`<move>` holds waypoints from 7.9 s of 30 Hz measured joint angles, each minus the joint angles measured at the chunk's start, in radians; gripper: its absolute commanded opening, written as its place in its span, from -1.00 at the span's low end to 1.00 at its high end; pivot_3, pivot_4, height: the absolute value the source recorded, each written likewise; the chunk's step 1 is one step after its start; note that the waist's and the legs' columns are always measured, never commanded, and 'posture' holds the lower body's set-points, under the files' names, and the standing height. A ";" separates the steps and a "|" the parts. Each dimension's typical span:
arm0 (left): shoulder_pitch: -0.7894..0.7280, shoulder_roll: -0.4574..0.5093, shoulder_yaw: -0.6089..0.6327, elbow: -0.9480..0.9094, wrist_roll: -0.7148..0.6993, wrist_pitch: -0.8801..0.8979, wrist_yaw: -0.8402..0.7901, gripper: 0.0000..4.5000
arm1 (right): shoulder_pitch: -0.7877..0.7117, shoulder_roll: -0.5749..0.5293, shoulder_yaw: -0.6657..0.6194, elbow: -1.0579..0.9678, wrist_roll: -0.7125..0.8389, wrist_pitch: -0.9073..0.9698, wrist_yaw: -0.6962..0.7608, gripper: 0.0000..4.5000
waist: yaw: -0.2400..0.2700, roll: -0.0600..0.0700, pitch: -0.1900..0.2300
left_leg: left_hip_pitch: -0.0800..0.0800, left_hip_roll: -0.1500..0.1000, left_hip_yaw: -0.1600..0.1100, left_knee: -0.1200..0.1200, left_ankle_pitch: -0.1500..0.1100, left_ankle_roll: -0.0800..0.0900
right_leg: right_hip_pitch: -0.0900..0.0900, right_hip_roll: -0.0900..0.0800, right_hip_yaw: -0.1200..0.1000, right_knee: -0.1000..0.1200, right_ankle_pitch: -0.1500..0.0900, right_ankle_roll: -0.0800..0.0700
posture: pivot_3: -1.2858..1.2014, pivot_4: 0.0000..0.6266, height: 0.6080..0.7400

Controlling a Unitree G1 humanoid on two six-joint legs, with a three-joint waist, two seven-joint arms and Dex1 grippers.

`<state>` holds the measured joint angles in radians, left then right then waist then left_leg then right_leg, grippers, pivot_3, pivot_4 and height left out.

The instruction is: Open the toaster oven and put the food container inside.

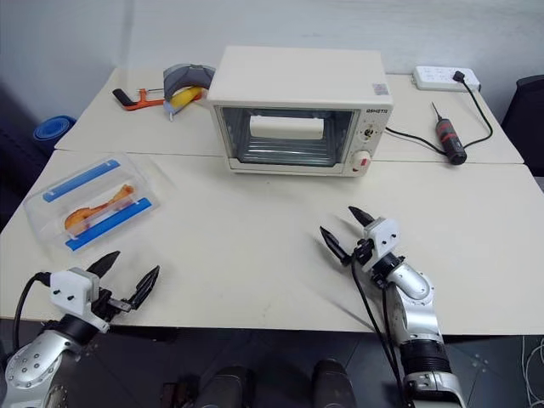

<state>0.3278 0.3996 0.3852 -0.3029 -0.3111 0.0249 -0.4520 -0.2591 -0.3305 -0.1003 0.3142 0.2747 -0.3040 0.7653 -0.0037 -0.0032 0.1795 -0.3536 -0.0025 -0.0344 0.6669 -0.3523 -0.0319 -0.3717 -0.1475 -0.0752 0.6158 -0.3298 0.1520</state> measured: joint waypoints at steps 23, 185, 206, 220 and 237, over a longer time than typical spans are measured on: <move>-0.429 0.211 0.045 0.006 -0.427 0.280 -0.209 1.00 | -0.545 -0.075 0.018 0.145 0.114 0.307 0.199 0.99 | -0.036 0.002 0.002 | -0.002 0.001 -0.001 -0.001 0.002 -0.002 | -0.003 0.000 -0.002 0.003 0.000 -0.001 | 0.03 -0.52 1.00; -1.282 0.017 -0.174 0.390 -0.189 1.362 0.331 -0.99 | 0.325 -0.313 -0.153 -0.637 0.255 0.288 0.221 1.00 | 0.008 -0.007 0.002 | -0.001 0.000 0.005 0.002 0.002 -0.001 | -0.005 -0.001 -0.001 0.006 0.003 -0.001 | 0.03 -0.52 1.00; -1.280 -0.004 -0.102 0.309 -0.254 1.266 0.150 0.74 | 0.388 -0.293 -0.158 -0.653 0.280 0.265 0.188 1.00 | 0.019 -0.007 0.002 | -0.001 0.000 0.005 0.003 0.002 -0.001 | -0.005 0.000 -0.001 0.005 0.003 -0.001 | 0.03 -0.52 1.00; -0.843 0.423 -0.319 0.507 -0.071 0.254 -0.794 -0.72 | 0.263 -0.395 0.099 -0.745 0.212 0.539 0.188 -0.60 | 0.028 -0.004 0.002 | -0.002 0.000 0.005 0.003 0.002 0.000 | -0.005 0.000 -0.001 0.003 0.003 -0.001 | 0.03 -0.52 1.00; -0.964 0.081 -0.436 0.663 0.105 0.085 -0.536 -1.00 | -0.309 -0.165 0.238 -0.263 -0.077 0.546 -0.031 -0.99 | 0.015 -0.004 0.002 | -0.004 0.000 0.004 0.009 0.001 0.001 | -0.005 0.000 -0.003 0.007 0.004 -0.001 | 0.03 -0.52 1.00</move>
<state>-0.6366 0.4809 -0.0505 0.3596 -0.2062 0.1097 -0.9876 -0.5682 -0.4957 0.1379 0.0508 0.1977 0.2424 0.7339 0.0115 -0.0075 0.1813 -0.3573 -0.0025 -0.0305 0.6762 -0.3510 -0.0310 -0.3769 -0.1474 -0.0780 0.6225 -0.3262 0.1513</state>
